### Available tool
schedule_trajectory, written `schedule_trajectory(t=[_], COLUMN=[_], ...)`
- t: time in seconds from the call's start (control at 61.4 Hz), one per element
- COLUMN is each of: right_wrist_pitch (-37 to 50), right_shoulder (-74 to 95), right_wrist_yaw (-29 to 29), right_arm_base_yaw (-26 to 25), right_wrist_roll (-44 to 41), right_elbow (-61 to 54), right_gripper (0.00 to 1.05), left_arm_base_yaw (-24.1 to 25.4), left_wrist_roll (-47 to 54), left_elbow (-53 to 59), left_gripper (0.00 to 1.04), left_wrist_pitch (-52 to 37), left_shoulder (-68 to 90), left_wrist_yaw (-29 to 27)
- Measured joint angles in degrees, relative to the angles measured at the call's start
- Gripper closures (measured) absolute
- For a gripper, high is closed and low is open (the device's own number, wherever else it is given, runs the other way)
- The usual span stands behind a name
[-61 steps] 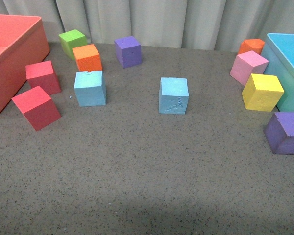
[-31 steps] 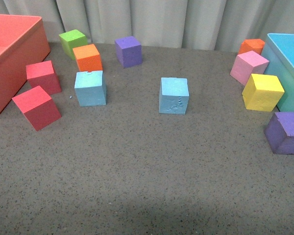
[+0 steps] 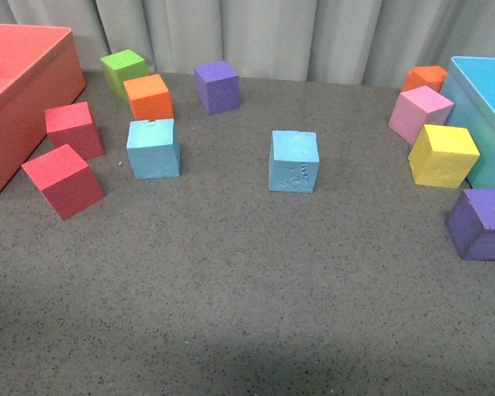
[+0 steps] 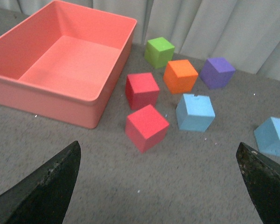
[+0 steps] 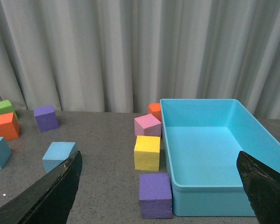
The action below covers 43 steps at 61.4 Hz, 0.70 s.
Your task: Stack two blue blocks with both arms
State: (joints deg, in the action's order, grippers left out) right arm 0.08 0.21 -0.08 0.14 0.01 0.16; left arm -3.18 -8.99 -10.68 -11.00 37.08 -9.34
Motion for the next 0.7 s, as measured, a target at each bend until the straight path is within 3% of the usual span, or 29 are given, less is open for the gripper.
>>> schedule_trajectory(t=[0.098,0.196,0.424,0.701], right_wrist_pitch=[0.0,0.0,0.0,0.0], right_shoulder=[0.0,0.0,0.0,0.0], right_wrist_yaw=[0.0,0.0,0.0,0.0], right_arm_base_yaw=[0.0,0.0,0.0,0.0], right_wrist_roll=[0.0,-0.02,-0.02,0.0], right_elbow=[0.0,0.0,0.0,0.0], right_gripper=[0.1,0.1,0.1,0.1], left_arm_base_yaw=[-1.75,-3.02,-6.19,-9.09], left_wrist_roll=[-0.5,-0.68,-1.7,-1.62], left_elbow=[-8.41,-16.41,-38.8,-56.87], left_gripper=[0.07,0.07,0.07,0.07], left_wrist_pitch=[-7.96,-7.93,4.24,12.61], left_shoulder=[18.56,32.96,60.65,75.38], left_wrist_yaw=[0.35,0.87,2.27,2.64])
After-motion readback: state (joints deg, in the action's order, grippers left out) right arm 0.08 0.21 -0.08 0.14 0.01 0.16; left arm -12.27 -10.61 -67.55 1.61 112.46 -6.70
